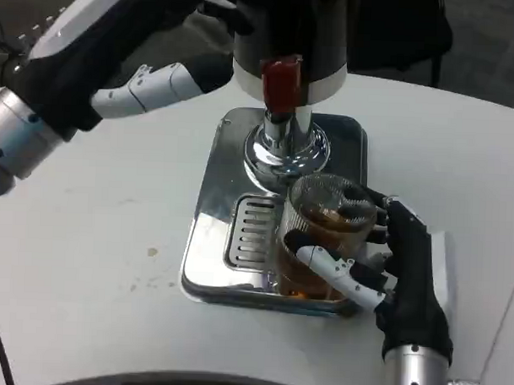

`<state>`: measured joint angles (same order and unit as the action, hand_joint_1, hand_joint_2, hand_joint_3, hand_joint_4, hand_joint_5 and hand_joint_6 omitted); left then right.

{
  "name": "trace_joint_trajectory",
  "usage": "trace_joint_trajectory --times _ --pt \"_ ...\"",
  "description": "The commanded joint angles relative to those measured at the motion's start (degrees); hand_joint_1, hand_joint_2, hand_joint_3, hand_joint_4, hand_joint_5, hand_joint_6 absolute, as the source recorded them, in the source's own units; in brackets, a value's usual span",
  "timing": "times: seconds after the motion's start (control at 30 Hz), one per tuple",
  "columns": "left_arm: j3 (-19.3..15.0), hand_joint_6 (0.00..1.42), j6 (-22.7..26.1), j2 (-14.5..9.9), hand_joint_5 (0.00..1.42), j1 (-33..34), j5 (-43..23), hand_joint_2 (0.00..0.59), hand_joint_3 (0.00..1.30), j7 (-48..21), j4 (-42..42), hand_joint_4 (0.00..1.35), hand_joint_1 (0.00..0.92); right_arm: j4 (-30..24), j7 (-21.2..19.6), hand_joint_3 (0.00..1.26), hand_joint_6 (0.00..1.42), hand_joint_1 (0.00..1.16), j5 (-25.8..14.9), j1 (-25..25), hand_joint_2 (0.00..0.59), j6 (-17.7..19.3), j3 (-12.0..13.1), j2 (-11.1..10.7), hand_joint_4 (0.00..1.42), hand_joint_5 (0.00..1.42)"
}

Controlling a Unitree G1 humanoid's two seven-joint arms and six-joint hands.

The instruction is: Grasp the cup under the faucet to collect the drink, then remove the cup.

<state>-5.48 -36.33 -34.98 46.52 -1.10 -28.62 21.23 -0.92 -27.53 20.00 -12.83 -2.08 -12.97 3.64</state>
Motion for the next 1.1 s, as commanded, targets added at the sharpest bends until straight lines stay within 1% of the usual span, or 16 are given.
trace_joint_trajectory --times 0.03,0.17,0.23,0.3,0.43,0.6,0.67,0.83,1.0,1.1 --pt "-1.27 0.49 0.75 -1.17 0.38 -2.93 -0.7 0.095 0.22 0.19 -1.6 0.28 0.0 -4.29 0.63 0.74 1.15 0.92 0.2 2.09 0.134 0.56 0.09 2.07 0.79 0.99" --pt "-2.26 0.5 1.26 -1.52 0.38 -4.86 -1.08 0.095 0.22 0.5 -2.77 0.28 0.0 -6.25 1.71 0.76 1.18 0.93 0.63 3.77 0.126 0.14 0.22 1.46 0.8 1.0" --pt "-2.65 0.5 1.49 -1.59 0.38 -5.4 -1.07 0.095 0.22 0.63 -3.1 0.29 0.0 -7.33 2.06 0.76 1.18 0.93 0.79 4.64 0.125 0.09 0.69 1.16 0.81 1.0" --pt "-3.38 0.5 1.84 -1.72 0.38 -6.27 -1.07 0.095 0.22 0.85 -3.5 0.29 0.0 -8.35 2.54 0.77 1.18 0.93 0.62 5.31 0.125 -0.06 1.21 1.18 0.81 1.0" --pt "-4.39 0.5 2.39 -2.04 0.38 -8.05 -1.18 0.097 0.22 1.19 -4.52 0.29 0.0 -10.66 3.13 0.78 1.21 0.93 1.75 6.47 0.125 -0.36 1.3 0.96 0.82 1.01" --pt "-5.72 0.5 3.2 -2.28 0.38 -10.84 -1.29 0.099 0.22 1.44 -6.24 0.29 0.0 -13.27 4.51 0.79 1.22 0.93 2.09 8.37 0.125 -0.8 1.46 0.46 0.83 1.03" --pt "-6.35 0.5 3.55 -2.39 0.38 -11.99 -1.28 0.102 0.22 1.62 -6.99 0.29 0.0 -14.55 5.0 0.79 1.23 0.93 2.3 9.35 0.127 -0.97 1.64 0.59 0.84 1.04" --pt "-7.91 0.5 4.22 -2.74 0.38 -15.91 -0.76 0.104 0.22 2.33 -9.23 0.29 0.0 -17.42 6.55 0.82 1.26 0.96 3.16 10.91 0.122 -2.24 2.0 0.32 0.86 1.05" --pt "-8.71 0.5 4.95 -3.49 0.38 -20.18 0.33 0.104 0.22 3.27 -11.84 0.29 0.0 -19.28 8.4 0.84 1.29 0.98 3.58 12.16 0.126 -2.34 2.5 -0.1 0.88 1.05" --pt "-9.38 0.5 5.7 -3.45 0.38 -23.73 1.23 0.104 0.22 4.19 -13.52 0.29 0.0 -20.68 9.63 0.85 1.29 0.99 4.07 13.34 0.125 -2.28 2.54 -0.52 0.89 1.05"
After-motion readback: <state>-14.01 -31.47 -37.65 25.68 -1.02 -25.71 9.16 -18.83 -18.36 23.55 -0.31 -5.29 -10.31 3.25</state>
